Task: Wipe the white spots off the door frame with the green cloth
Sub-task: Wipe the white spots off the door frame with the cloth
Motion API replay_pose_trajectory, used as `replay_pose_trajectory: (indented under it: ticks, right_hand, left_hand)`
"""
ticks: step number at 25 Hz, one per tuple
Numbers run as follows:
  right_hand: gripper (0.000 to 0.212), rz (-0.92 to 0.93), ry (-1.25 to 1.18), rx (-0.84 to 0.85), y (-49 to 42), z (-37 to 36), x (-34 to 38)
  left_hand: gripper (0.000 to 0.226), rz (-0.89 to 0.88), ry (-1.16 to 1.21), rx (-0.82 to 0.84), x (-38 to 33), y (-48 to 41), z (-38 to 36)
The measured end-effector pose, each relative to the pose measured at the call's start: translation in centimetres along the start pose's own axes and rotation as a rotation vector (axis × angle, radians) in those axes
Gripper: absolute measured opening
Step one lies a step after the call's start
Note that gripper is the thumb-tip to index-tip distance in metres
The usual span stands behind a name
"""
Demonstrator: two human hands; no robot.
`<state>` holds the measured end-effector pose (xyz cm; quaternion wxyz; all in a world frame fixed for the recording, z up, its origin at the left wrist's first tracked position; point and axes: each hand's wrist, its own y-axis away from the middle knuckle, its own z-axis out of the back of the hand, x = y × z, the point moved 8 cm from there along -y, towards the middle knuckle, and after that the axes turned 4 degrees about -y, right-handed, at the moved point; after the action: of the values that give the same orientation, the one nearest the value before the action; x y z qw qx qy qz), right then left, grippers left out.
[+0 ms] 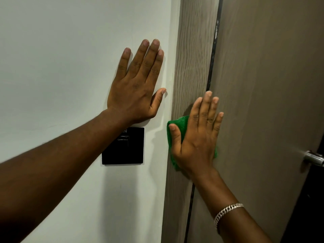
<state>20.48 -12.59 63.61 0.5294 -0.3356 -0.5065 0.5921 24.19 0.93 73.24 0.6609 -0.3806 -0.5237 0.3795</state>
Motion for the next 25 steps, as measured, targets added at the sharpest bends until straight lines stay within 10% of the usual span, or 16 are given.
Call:
replay_pose_trajectory:
  ticks: [25]
  right_hand:
    - [0.1,-0.045,0.041,-0.02,-4.8,1.3,2.1]
  left_hand:
    - [0.077,-0.007,0.065,0.045,-0.1,0.2,0.3]
